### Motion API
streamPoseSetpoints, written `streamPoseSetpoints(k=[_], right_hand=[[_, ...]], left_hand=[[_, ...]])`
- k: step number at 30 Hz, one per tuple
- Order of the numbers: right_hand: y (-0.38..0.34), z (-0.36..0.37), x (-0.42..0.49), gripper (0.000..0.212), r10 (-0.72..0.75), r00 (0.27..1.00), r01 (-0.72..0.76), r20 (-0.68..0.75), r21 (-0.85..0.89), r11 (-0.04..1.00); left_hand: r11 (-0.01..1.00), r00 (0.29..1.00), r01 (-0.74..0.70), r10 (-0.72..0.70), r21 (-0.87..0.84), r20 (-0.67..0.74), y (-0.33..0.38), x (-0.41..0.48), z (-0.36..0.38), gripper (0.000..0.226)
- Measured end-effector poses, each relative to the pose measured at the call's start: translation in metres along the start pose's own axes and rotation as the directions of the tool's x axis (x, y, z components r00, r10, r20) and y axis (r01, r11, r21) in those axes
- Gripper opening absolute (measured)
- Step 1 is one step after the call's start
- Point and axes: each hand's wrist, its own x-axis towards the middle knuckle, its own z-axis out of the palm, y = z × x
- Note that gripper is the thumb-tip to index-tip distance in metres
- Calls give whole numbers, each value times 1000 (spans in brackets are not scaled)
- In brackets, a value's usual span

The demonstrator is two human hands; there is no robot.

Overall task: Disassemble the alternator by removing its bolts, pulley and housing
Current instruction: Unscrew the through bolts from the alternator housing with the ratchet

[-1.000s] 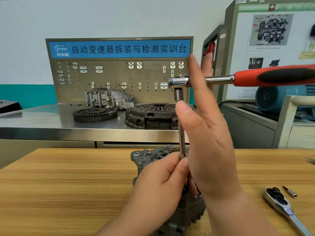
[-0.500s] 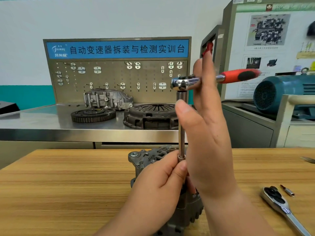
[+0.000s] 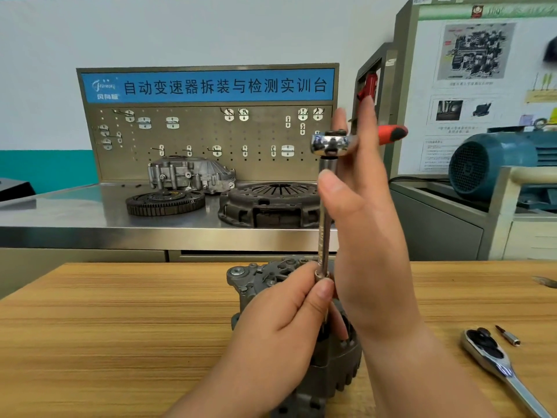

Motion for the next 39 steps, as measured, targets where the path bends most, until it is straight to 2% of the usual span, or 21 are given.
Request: streamPoseSetpoints(k=[4,8,14,18,22,25,29,33,35,39], right_hand=[[-1,3,-3,66,-65,998,67,17,-141,988],[-3,3,-1,58,-131,989,142,65,-204,969],[-1,-3,2,73,15,999,-17,44,40,999],[-1,-3,0,69,2,1000,0,30,-72,997],[-5,-2,0,63,-71,994,83,80,-168,982],[-6,-1,0,63,-67,993,79,97,-126,989],[-4,-4,1,71,31,998,-34,58,48,998],[-2,-5,1,77,42,999,-42,16,-24,999],[-2,-3,0,74,11,1000,-10,20,-66,998],[-4,-4,0,66,-27,998,33,52,-128,991]], left_hand=[[997,998,14,-9,74,-57,-1,3,0,22],[996,997,34,-29,81,-67,0,4,-1,21],[999,999,33,-33,10,-15,2,1,-3,34],[998,999,49,-50,25,2,4,1,-5,35],[993,996,94,-93,68,-14,4,5,-6,36],[994,996,91,-90,63,-19,5,6,-6,37],[997,997,72,-72,19,-8,5,3,-6,48],[996,997,73,-74,42,17,7,2,-5,51],[994,997,75,-76,75,14,8,3,-5,52],[984,996,94,-92,151,-24,7,6,-5,42]])
